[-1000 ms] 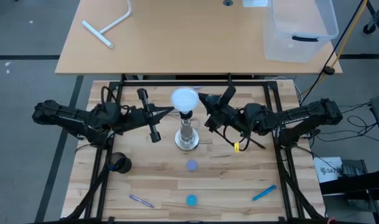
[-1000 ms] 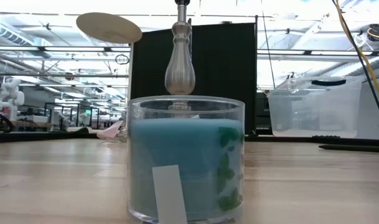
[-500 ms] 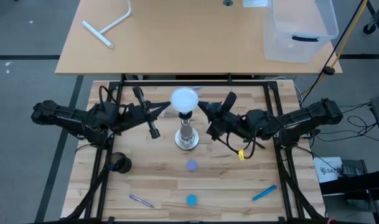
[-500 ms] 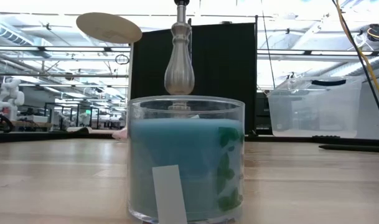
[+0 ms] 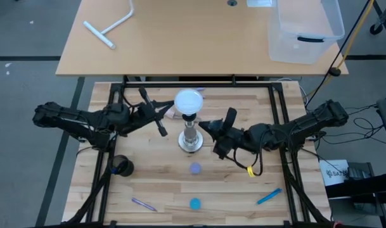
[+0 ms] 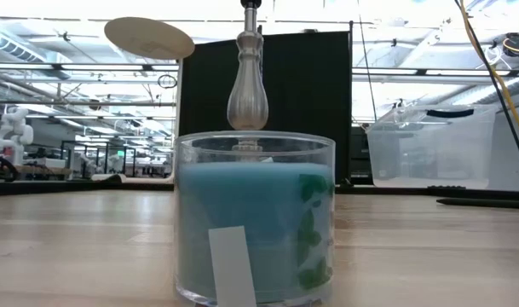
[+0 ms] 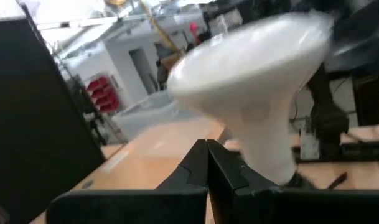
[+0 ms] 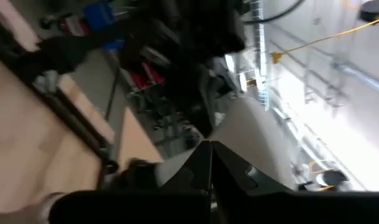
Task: Screw lightbulb
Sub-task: Insert the lightbulb into the silver lamp socket
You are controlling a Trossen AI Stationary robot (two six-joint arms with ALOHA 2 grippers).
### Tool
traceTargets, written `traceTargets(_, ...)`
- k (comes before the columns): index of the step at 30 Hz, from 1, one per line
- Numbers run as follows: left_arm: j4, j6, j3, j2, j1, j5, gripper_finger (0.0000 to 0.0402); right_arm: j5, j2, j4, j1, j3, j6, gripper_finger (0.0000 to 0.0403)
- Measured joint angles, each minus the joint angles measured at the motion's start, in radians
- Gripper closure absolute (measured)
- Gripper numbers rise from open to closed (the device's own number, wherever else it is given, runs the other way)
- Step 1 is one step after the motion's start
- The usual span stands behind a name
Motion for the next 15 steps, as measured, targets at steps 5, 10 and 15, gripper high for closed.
traceTargets(5, -0.045, -0.048, 0.0, -0.019, -0.014, 0.022, 0.0401, 0.033, 0.0, -0.1, 0.029, 0.0, 0.123, 0.0403)
traceTargets(10, 0.007, -0.029, 0.0, -0.018, -0.055, 0.131, 0.0401, 0.139, 0.0, -0.061, -0.005, 0.0, 0.118, 0.0403)
traceTargets(15, 0.088, 0.0, 0.0, -0.019, -0.076, 0.293, 0.0401, 0.146, -0.001, 0.052, -0.05, 0.0, -0.017, 0.0403)
